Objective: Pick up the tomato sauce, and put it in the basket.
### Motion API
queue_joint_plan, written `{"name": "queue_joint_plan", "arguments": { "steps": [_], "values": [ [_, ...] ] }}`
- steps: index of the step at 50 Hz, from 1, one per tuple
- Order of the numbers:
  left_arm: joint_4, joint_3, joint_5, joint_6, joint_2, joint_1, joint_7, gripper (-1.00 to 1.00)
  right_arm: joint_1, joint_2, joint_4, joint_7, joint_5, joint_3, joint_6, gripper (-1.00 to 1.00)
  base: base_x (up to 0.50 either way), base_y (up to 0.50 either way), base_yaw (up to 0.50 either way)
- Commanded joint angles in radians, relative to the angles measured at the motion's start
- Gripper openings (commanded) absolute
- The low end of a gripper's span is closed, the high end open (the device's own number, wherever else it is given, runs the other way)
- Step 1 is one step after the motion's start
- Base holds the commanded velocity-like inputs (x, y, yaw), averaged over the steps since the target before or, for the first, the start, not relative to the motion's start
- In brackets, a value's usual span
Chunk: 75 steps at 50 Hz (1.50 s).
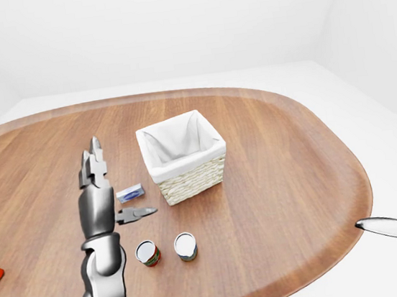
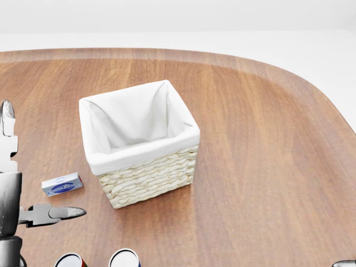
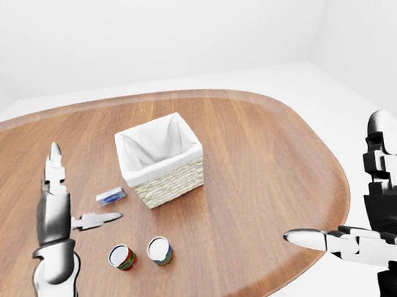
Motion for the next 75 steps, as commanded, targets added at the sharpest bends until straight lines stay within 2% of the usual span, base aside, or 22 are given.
{"name": "queue_joint_plan", "arguments": {
  "steps": [1,4,5,8,10,13,14,24,32,44,53,55,58,62,64,68,75],
  "values": [
    [0.127,-0.053,0.232,-0.032,-0.014,0.038,-0.036,1.0,0.002,-0.006,0.0,-0.004,0.003,-0.001,0.0,1.0,0.0,0.0,0.0],
    [0.162,-0.054,0.272,-0.032,-0.013,0.038,-0.033,1.0,0.004,-0.006,0.0,-0.004,0.002,0.0,0.0,1.0,0.0,0.0,0.0],
    [0.217,-0.07,0.31,-0.032,0.0,0.043,-0.057,1.0,0.0,-0.005,0.0,-0.004,0.001,0.001,0.0,1.0,0.0,0.0,0.0],
    [0.262,-0.092,0.32,-0.032,-0.002,0.067,-0.096,1.0,-0.002,0.001,0.0,-0.001,-0.003,0.004,0.0,1.0,0.0,0.0,0.0],
    [0.304,-0.124,0.384,-0.032,0.013,0.09,-0.075,1.0,-0.001,0.002,0.0,0.001,-0.002,0.003,0.0,1.0,0.0,0.0,0.0],
    [0.31,-0.116,0.415,-0.032,0.014,0.09,-0.071,1.0,0.001,0.006,0.0,0.005,-0.003,0.001,0.0,1.0,0.0,0.0,0.0],
    [0.308,-0.111,0.395,-0.032,0.009,0.094,-0.097,1.0,-0.002,0.006,0.0,0.004,-0.003,0.002,0.0,1.0,0.0,0.0,0.0],
    [0.358,-0.14,0.481,-0.032,0.025,0.136,-0.102,1.0,-0.004,0.015,0.0,0.011,-0.005,0.0,0.0,1.0,0.0,0.0,0.0],
    [0.379,-0.144,0.498,-0.032,0.024,0.151,-0.113,1.0,-0.009,0.026,0.0,0.019,-0.011,0.004,0.0,1.0,0.0,0.0,0.0],
    [0.504,-0.166,0.601,-0.032,0.048,0.138,-0.058,1.0,-0.009,0.023,0.0,0.015,-0.012,0.006,0.0,1.0,0.0,0.0,0.0],
    [0.541,-0.174,0.615,-0.032,0.054,0.127,-0.042,1.0,-0.006,0.023,0.0,0.014,-0.015,0.009,0.0,1.0,0.0,0.0,0.0],
    [0.538,-0.173,0.603,-0.032,0.051,0.133,-0.064,1.0,-0.01,0.025,0.0,0.015,-0.017,0.01,0.0,1.0,0.0,0.0,0.0],
    [0.576,-0.175,0.618,-0.032,0.054,0.118,-0.045,1.0,-0.014,0.019,0.0,0.01,-0.017,0.012,0.0,1.0,0.0,0.0,0.0],
    [0.644,-0.183,0.662,-0.032,0.067,0.08,0.018,1.0,-0.009,0.014,0.0,0.009,-0.008,0.004,0.0,1.0,0.0,0.0,0.0],
    [0.645,-0.185,0.653,-0.032,0.064,0.082,0.007,1.0,-0.013,0.012,0.0,0.006,-0.008,0.005,0.0,1.0,0.0,0.0,0.0],
    [0.733,-0.185,0.687,-0.032,0.071,0.036,0.062,1.0,-0.019,0.016,0.0,0.011,-0.007,0.004,0.0,1.0,0.0,0.0,0.0],
    [0.776,-0.189,0.679,-0.032,0.082,0.009,0.085,1.0,-0.017,0.007,0.0,0.004,-0.003,0.002,0.0,1.0,0.0,0.0,0.0]
  ]
}}
